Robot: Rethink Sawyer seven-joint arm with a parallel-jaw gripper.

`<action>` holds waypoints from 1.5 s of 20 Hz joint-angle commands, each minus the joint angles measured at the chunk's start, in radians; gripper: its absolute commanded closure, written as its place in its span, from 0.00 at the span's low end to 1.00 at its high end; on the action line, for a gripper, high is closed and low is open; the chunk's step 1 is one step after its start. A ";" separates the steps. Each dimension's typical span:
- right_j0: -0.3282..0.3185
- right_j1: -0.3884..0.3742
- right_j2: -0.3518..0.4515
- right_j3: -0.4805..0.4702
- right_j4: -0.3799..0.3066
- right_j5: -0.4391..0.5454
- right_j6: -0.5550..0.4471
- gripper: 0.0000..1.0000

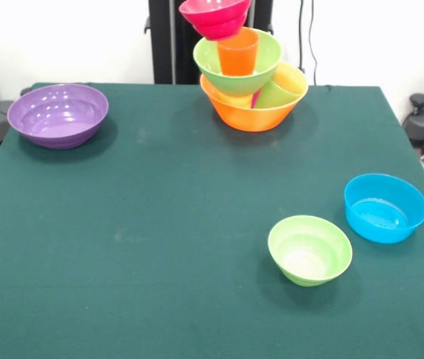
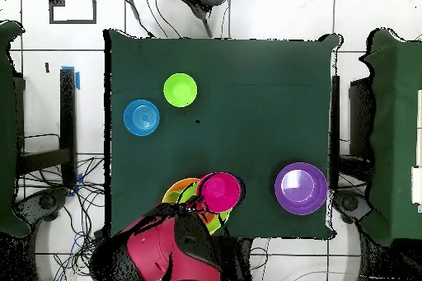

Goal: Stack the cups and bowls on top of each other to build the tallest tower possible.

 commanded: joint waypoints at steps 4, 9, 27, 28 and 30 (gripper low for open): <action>0.062 0.052 -0.027 0.011 0.013 0.061 0.162 1.00; 0.081 0.065 -0.033 0.004 0.033 0.056 0.164 1.00; 0.114 0.149 -0.071 -0.012 0.049 0.017 0.183 1.00; 0.116 0.152 -0.074 -0.010 0.049 0.013 0.186 1.00; 0.121 0.162 -0.080 -0.011 0.048 0.007 0.191 1.00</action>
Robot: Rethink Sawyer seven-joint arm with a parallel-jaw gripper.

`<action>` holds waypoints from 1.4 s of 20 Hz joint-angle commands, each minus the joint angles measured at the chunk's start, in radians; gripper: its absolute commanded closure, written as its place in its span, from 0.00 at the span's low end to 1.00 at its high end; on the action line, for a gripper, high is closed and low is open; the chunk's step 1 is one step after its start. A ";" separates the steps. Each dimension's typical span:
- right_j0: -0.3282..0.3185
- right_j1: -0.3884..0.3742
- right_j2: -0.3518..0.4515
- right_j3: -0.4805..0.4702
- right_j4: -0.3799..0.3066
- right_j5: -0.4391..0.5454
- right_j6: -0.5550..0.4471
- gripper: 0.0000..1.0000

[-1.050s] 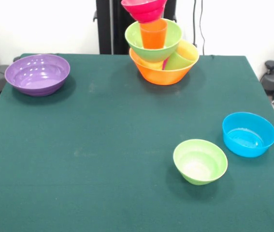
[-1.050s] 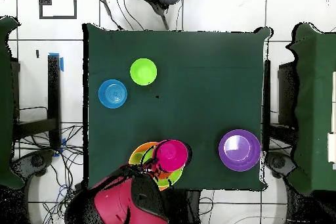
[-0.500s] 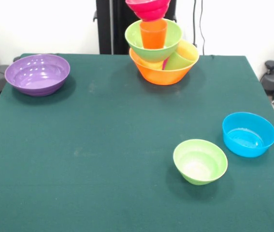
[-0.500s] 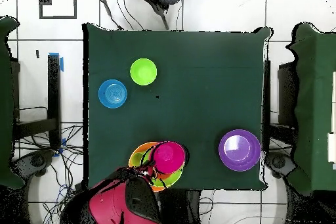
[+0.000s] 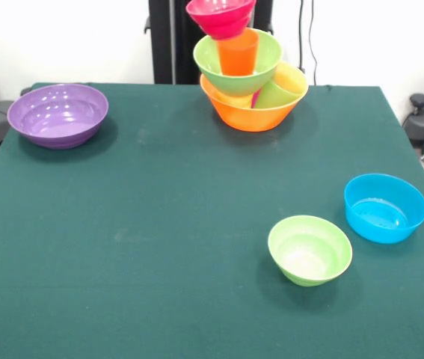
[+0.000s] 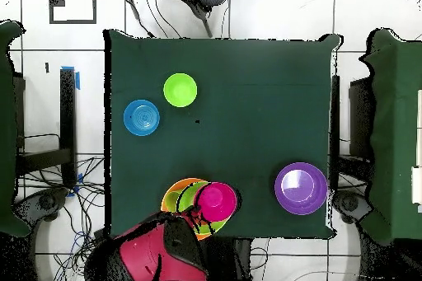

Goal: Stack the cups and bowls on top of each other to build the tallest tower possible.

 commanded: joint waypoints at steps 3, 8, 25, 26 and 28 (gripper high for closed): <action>0.026 0.124 -0.001 -0.015 0.023 -0.024 0.213 1.00; 0.028 0.154 0.003 -0.014 0.052 -0.058 0.223 1.00; 0.103 0.175 -0.050 -0.025 0.105 -0.065 0.234 1.00; 0.107 0.174 -0.052 -0.026 0.107 -0.062 0.233 1.00; 0.117 0.178 -0.059 -0.024 0.112 -0.065 0.239 1.00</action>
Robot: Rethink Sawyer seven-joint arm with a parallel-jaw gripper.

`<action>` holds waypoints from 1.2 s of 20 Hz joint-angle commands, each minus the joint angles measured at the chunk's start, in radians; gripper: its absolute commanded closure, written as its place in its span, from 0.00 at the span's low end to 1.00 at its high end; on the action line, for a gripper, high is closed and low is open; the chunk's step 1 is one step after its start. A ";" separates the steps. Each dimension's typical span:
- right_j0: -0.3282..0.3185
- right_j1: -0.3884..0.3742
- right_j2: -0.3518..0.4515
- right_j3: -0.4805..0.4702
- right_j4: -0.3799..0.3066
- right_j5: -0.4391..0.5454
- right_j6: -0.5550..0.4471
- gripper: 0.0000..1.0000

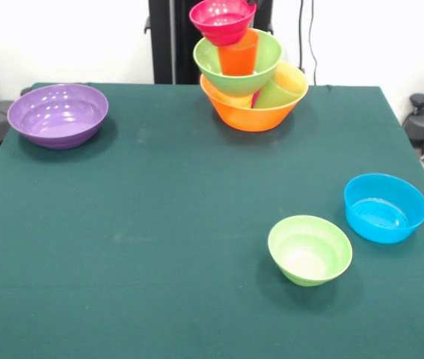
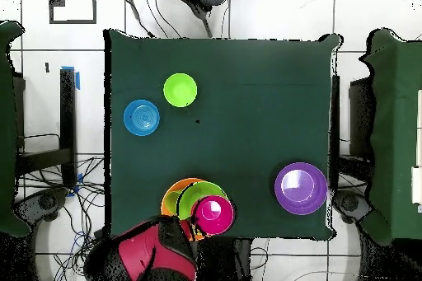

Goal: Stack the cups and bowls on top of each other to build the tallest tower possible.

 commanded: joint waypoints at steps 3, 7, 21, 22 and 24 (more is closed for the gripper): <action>0.036 0.069 0.007 -0.025 0.046 -0.078 0.234 1.00; 0.044 0.084 0.003 -0.026 0.051 -0.096 0.240 1.00; 0.059 0.122 -0.013 -0.026 0.076 -0.139 0.240 1.00; 0.061 0.125 -0.013 -0.022 0.080 -0.144 0.242 1.00; 0.065 0.129 -0.016 -0.024 0.085 -0.145 0.243 1.00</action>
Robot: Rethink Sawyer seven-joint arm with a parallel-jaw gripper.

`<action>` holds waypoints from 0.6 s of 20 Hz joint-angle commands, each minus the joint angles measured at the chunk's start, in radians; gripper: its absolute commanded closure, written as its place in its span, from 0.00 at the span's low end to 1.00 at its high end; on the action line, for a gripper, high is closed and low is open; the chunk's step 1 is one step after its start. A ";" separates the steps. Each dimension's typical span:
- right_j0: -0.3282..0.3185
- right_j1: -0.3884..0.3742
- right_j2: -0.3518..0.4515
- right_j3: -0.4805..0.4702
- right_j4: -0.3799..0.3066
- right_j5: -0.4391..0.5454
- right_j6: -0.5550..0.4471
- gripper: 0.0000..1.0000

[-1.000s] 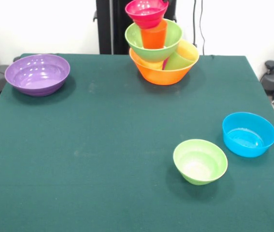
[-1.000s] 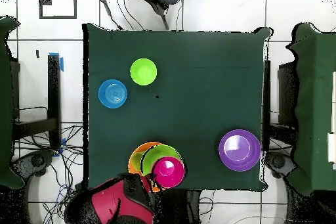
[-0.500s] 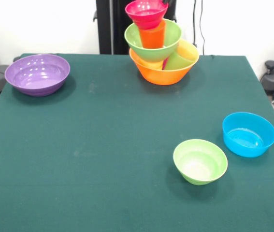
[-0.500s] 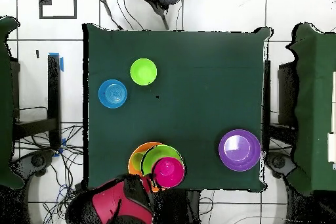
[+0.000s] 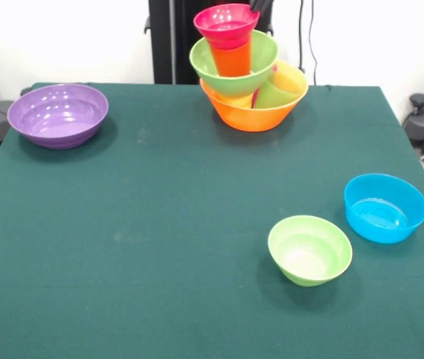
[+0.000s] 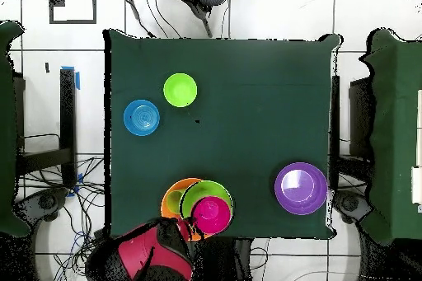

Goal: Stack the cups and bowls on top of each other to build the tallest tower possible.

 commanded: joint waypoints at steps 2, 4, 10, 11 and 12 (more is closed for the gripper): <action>0.026 0.071 0.029 -0.029 0.058 -0.069 0.210 1.00; 0.033 0.073 0.023 -0.030 0.063 -0.068 0.208 1.00; 0.060 0.083 0.010 -0.044 0.076 -0.056 0.209 1.00; 0.063 0.083 0.010 -0.045 0.081 -0.054 0.208 1.00; 0.064 0.085 0.010 -0.046 0.083 -0.054 0.207 1.00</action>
